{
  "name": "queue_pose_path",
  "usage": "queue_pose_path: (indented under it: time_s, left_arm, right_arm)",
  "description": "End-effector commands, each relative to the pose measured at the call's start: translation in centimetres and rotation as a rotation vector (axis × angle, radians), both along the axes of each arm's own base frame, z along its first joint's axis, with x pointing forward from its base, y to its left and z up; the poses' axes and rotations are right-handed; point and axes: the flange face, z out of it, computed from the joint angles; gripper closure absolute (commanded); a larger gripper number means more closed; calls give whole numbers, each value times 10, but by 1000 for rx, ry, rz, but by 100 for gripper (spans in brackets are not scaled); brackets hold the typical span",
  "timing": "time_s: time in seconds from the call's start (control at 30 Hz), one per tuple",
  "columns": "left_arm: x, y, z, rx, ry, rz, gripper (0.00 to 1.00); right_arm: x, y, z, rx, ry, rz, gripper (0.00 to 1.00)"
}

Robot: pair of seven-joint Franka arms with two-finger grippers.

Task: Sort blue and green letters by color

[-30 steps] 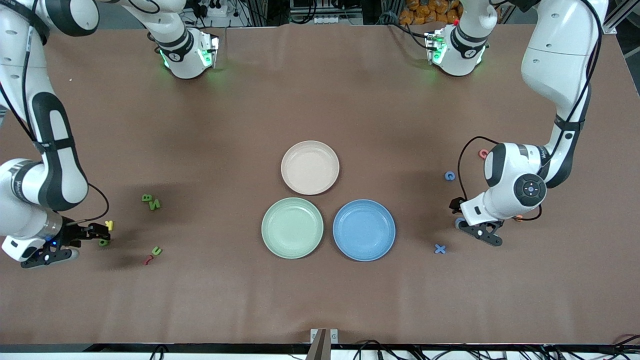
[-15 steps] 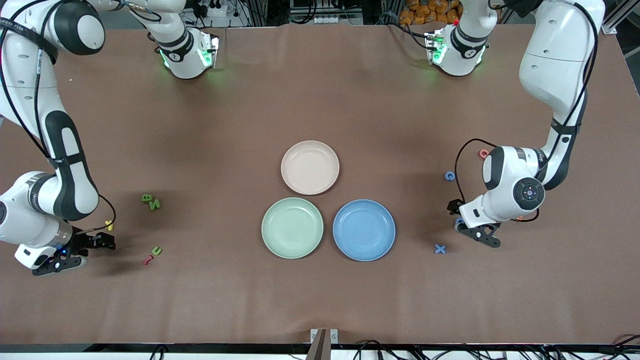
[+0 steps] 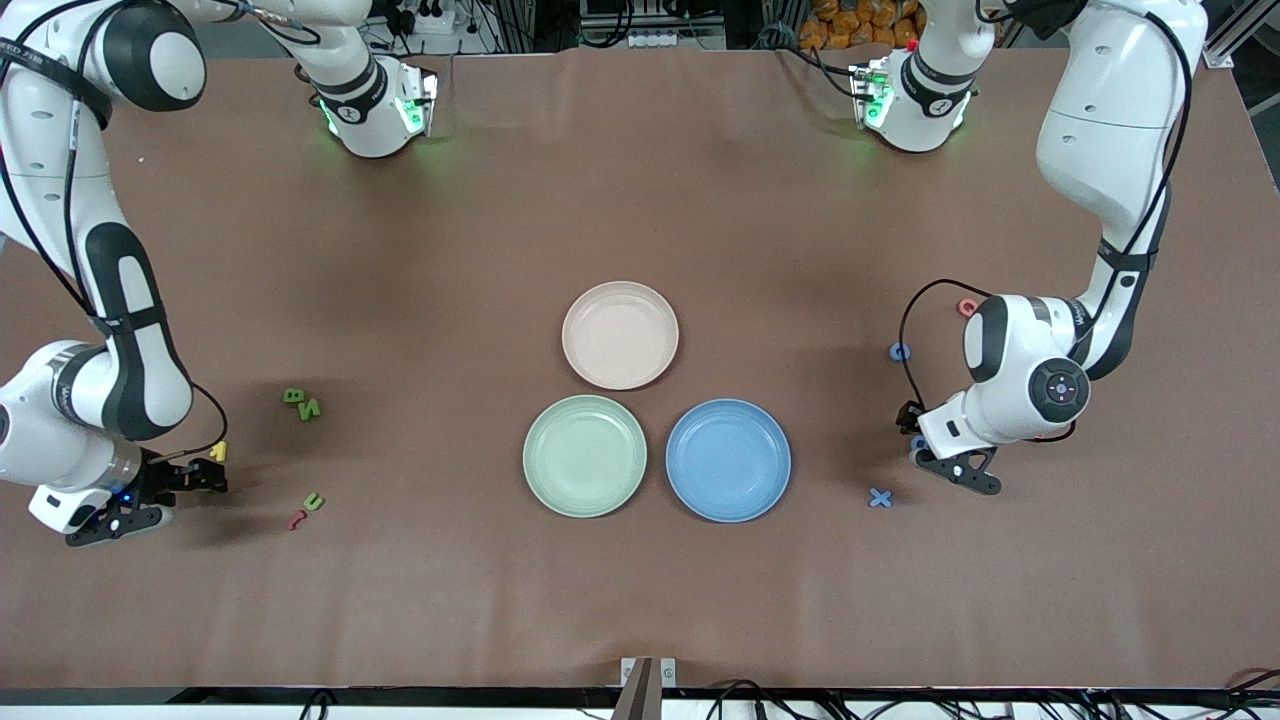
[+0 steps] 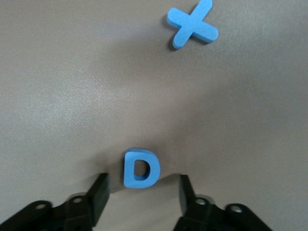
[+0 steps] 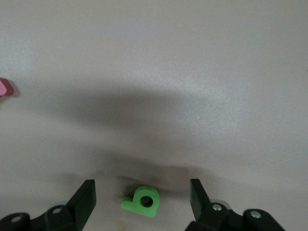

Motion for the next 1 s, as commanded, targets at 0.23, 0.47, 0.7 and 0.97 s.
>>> queue_pose_path:
  time_s: [0.23, 0.47, 0.7, 0.97]
  left_arm:
    - [6, -7, 4, -22, -10, 77, 100]
    - [18, -10, 26, -28, -47, 120, 100]
    - [24, -33, 46, -55, -70, 220, 100]
    - [21, -101, 58, -81, -73, 338, 100]
  right_arm:
    - [-10, 3, -5, -3, 19, 24, 20]
    - [-12, 2, -9, -3, 19, 39, 24]
    - [-13, 1, -9, -3, 20, 50, 28]
    - [-12, 3, -9, -5, 19, 60, 30]
